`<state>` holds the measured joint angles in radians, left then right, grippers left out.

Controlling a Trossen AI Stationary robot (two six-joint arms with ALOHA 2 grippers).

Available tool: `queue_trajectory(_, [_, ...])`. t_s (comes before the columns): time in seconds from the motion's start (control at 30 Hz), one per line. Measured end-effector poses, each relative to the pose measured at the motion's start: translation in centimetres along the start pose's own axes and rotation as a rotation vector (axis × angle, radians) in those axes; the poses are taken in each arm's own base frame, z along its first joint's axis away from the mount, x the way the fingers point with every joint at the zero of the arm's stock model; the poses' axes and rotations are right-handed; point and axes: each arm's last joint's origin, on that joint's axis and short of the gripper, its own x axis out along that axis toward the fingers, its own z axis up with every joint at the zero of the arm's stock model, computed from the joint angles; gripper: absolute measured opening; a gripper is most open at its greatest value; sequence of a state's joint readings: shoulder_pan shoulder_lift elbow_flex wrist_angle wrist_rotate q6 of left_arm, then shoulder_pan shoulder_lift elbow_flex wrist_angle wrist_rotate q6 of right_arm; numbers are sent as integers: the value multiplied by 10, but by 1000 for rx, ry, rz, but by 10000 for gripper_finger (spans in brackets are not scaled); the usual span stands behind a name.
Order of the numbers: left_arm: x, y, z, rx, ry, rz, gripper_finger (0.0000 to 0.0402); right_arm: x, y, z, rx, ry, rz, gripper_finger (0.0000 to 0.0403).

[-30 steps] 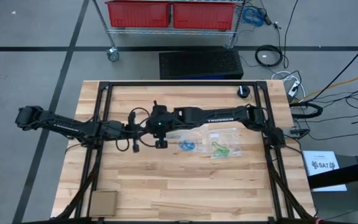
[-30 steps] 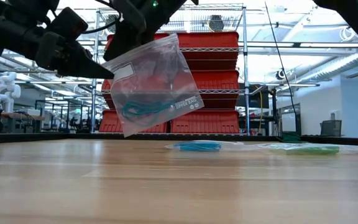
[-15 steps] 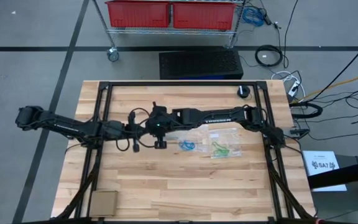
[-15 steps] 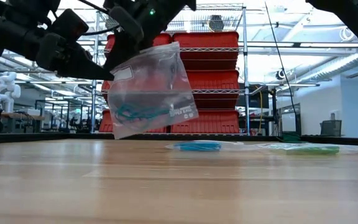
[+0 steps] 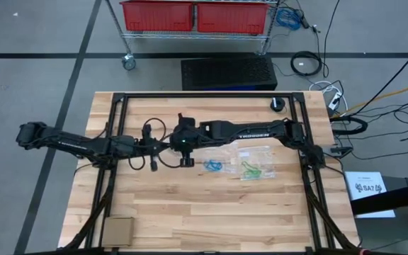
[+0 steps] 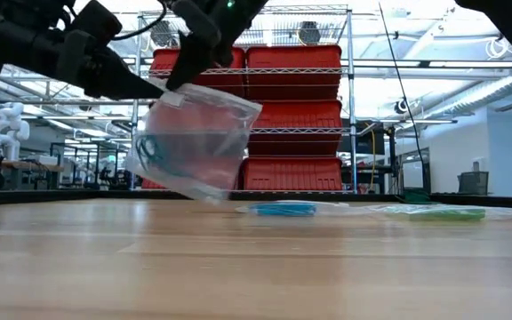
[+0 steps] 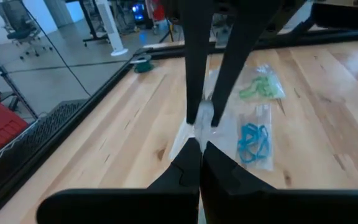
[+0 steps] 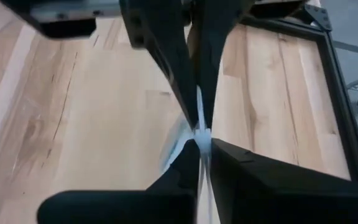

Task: Sort rubber bands
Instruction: Close the left zip lock bag

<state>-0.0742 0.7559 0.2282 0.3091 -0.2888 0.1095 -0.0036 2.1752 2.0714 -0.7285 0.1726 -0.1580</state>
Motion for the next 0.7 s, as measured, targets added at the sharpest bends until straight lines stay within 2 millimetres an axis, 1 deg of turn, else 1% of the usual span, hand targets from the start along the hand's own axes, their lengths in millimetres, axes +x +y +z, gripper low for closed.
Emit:
queue_trajectory(0.17, [-4,1,2,-13,-19,2,0,-9,-2,-4,11,52,-9,1])
queue_trajectory(0.57, [-8,2,1,-29,-9,-2,0,-14,-1,-17,24,194,7,3])
queue_trajectory(0.7, [-8,3,1,-29,-7,0,0,-17,-1,-18,53,208,9,2])
